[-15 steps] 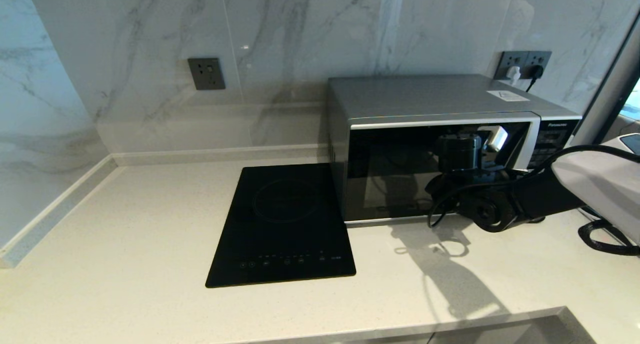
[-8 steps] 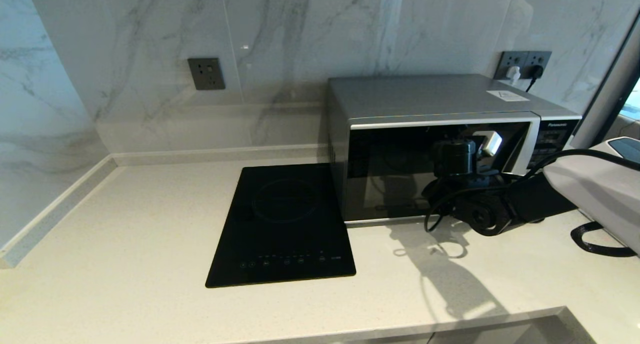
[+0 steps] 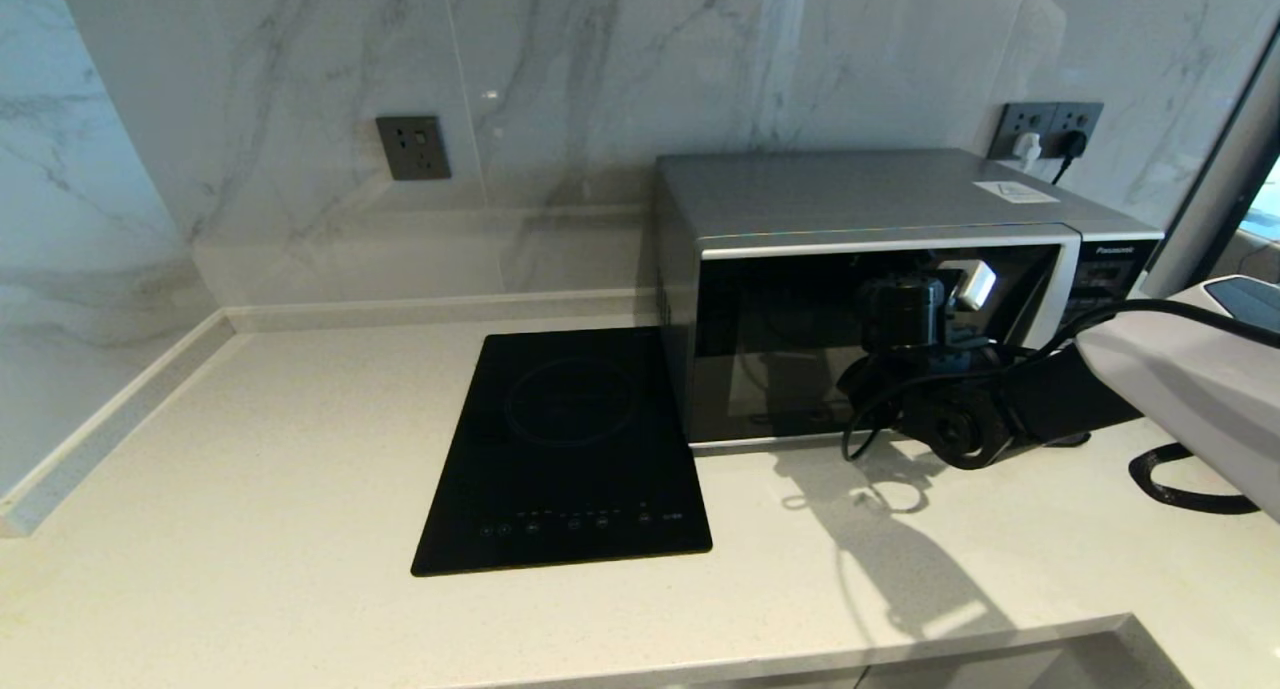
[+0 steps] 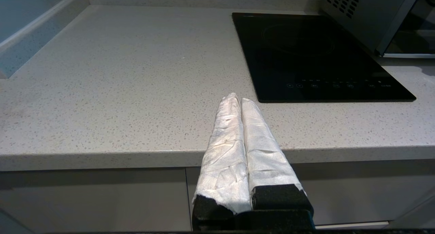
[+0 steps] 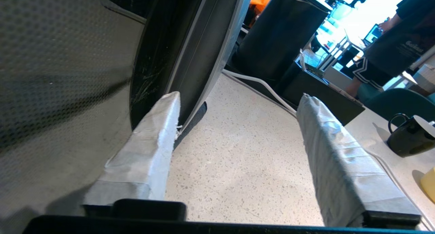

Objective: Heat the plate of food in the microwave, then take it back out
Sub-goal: Open the microwave oven

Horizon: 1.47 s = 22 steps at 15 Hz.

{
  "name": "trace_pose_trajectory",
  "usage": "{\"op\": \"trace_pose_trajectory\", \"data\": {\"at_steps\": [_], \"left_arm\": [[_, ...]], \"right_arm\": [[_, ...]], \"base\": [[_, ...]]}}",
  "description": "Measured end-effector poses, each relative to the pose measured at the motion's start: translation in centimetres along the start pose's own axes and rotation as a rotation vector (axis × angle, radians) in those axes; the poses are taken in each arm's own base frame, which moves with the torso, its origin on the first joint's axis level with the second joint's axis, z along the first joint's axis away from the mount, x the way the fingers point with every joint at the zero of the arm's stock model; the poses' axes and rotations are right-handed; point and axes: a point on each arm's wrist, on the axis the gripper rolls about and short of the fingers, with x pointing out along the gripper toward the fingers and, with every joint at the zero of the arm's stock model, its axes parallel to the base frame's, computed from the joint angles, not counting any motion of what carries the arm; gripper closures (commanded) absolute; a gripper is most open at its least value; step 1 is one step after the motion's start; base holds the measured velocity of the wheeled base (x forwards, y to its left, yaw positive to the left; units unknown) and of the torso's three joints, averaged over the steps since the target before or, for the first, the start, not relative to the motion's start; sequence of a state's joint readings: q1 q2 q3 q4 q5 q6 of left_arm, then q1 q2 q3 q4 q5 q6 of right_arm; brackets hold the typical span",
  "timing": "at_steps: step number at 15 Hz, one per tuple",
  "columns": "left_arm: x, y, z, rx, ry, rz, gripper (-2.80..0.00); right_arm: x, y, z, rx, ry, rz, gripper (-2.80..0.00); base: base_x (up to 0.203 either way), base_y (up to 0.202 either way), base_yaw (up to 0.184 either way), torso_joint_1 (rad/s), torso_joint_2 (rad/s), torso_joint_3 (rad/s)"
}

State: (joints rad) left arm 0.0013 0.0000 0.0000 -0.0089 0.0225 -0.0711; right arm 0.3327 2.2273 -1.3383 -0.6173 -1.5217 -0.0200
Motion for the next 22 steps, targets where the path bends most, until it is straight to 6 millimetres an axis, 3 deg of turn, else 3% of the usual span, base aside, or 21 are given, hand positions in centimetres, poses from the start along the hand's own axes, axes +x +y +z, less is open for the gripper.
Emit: {"op": "trace_pose_trajectory", "data": {"at_steps": [16,17,18,22], "left_arm": [[0.0,0.0,0.0,0.0,0.0,0.0,0.0],[0.0,0.0,0.0,0.0,0.0,0.0,0.0],[0.0,0.0,0.0,0.0,0.0,0.0,0.0],[0.0,0.0,0.0,0.0,0.0,0.0,0.0]], "right_arm": [[3.2,0.3,-1.4,-0.033,0.024,-0.069,-2.8],[3.3,0.2,-1.5,-0.037,0.025,-0.072,-0.67],[3.4,0.3,-1.6,-0.038,0.026,-0.073,0.0],[3.5,0.5,-1.7,-0.025,0.026,-0.069,0.0]], "base": [[0.0,0.0,0.0,0.0,0.0,0.0],[0.0,0.0,0.0,0.0,0.0,0.0],[0.0,0.0,0.0,0.0,0.0,0.0],[0.0,0.0,0.0,0.0,0.0,0.0]]}}
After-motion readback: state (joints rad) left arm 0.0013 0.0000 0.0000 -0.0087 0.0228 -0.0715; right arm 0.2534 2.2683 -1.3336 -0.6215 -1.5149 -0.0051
